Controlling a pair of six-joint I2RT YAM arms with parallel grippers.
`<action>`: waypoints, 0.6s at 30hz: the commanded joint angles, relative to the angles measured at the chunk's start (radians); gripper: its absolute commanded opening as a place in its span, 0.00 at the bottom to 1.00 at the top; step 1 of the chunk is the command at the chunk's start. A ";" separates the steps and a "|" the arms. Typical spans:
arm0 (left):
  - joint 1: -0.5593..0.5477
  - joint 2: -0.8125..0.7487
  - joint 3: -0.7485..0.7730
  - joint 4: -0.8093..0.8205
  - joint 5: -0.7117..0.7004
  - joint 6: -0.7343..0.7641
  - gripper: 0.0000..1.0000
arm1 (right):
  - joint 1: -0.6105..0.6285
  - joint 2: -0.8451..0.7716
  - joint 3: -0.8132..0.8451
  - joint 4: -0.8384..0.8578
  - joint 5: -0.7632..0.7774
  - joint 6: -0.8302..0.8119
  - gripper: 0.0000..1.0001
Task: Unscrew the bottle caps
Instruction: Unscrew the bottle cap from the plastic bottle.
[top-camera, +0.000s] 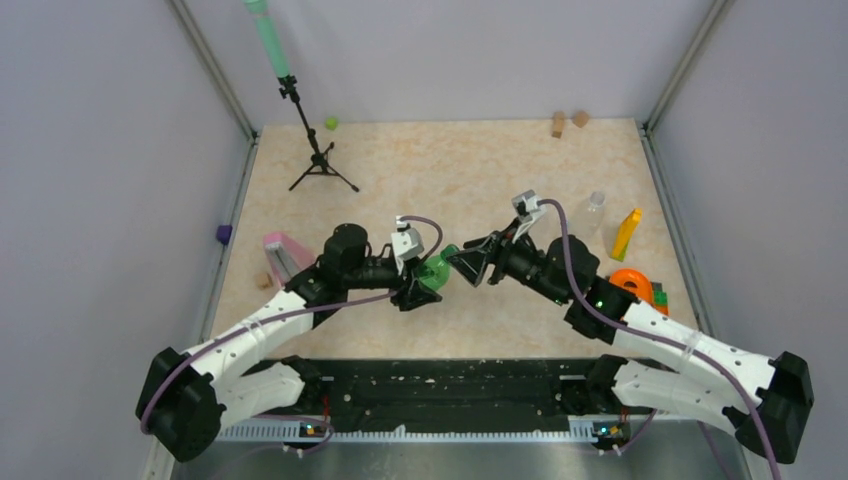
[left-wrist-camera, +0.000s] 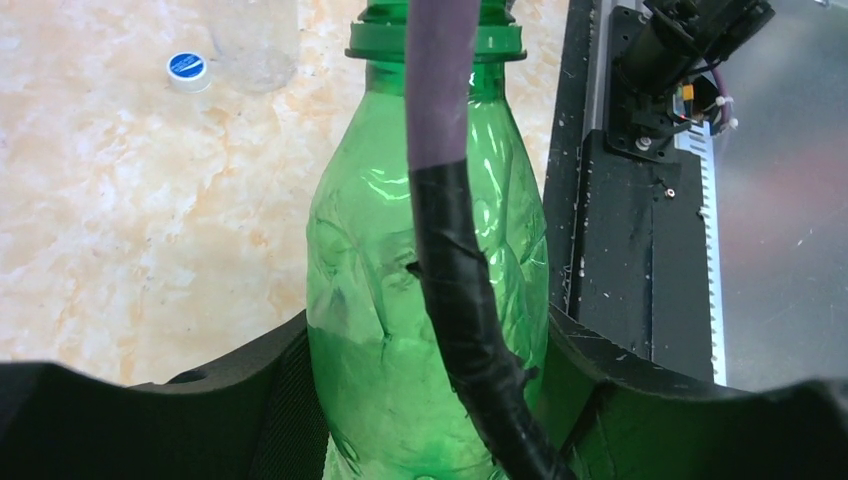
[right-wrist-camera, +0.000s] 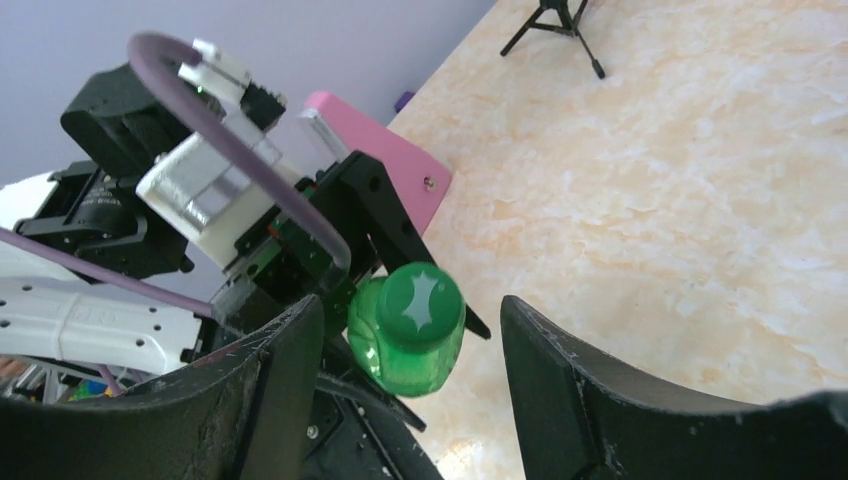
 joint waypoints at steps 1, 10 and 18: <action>-0.039 -0.024 0.046 -0.046 -0.210 0.107 0.00 | 0.000 -0.013 0.010 -0.007 0.059 0.045 0.64; -0.051 -0.059 0.047 -0.046 -0.193 0.116 0.00 | -0.001 0.004 0.004 0.009 0.050 0.070 0.32; -0.051 -0.060 0.054 -0.046 -0.204 0.116 0.00 | -0.003 -0.043 -0.031 -0.008 -0.026 -0.004 0.33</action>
